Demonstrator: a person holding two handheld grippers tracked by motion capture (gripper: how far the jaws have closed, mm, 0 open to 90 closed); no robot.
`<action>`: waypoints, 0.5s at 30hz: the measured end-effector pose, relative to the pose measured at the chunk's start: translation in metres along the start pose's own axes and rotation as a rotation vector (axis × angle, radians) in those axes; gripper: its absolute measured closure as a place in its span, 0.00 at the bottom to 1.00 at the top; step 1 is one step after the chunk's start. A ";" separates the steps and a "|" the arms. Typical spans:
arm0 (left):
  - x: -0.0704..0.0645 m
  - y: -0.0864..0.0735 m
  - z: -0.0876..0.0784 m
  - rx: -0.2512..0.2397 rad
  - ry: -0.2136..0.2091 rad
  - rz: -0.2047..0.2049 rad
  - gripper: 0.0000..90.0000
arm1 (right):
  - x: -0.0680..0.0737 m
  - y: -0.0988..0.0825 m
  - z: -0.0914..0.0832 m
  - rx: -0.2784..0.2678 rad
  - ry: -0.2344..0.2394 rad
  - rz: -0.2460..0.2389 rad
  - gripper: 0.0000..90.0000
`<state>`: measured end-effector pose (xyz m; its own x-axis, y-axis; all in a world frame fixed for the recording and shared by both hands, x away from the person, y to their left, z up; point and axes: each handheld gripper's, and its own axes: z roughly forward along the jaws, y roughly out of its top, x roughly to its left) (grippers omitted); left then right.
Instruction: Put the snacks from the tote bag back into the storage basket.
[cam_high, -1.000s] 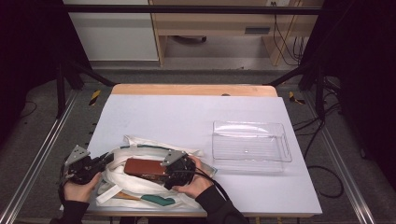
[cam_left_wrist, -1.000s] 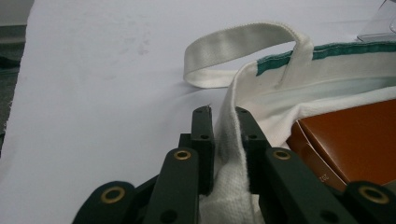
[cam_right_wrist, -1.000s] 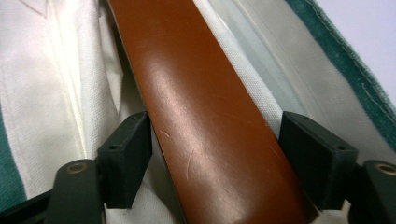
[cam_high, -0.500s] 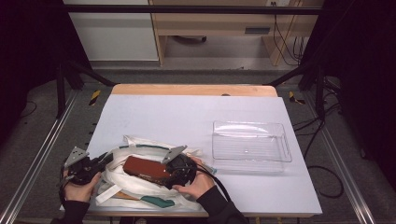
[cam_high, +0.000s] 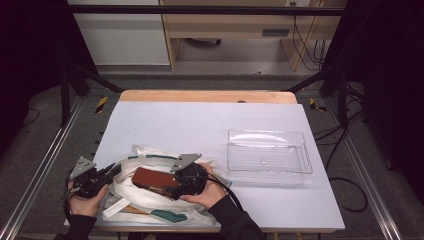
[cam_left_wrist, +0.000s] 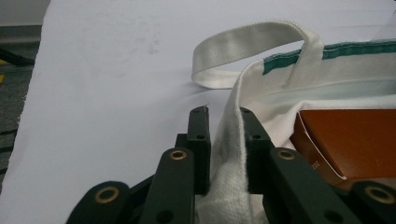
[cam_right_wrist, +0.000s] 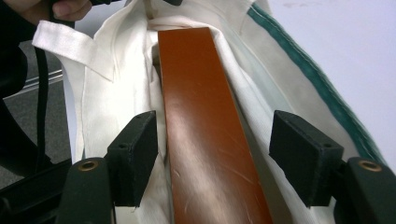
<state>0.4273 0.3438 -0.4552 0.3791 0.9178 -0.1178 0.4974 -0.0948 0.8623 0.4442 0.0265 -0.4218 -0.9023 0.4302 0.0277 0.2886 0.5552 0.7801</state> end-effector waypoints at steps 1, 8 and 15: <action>0.000 0.000 0.000 0.001 0.000 0.000 0.86 | 0.000 0.002 0.003 0.007 0.006 -0.003 0.37; 0.000 0.001 -0.001 0.003 -0.004 0.000 0.87 | 0.001 0.005 0.023 0.073 0.028 -0.008 0.37; -0.001 0.001 -0.001 0.004 -0.007 -0.001 0.87 | 0.003 0.005 0.038 0.124 0.018 -0.033 0.43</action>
<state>0.4274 0.3433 -0.4535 0.3837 0.9154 -0.1220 0.5005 -0.0951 0.8605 0.4551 0.0576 -0.4410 -0.9171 0.3983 0.0153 0.2952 0.6530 0.6974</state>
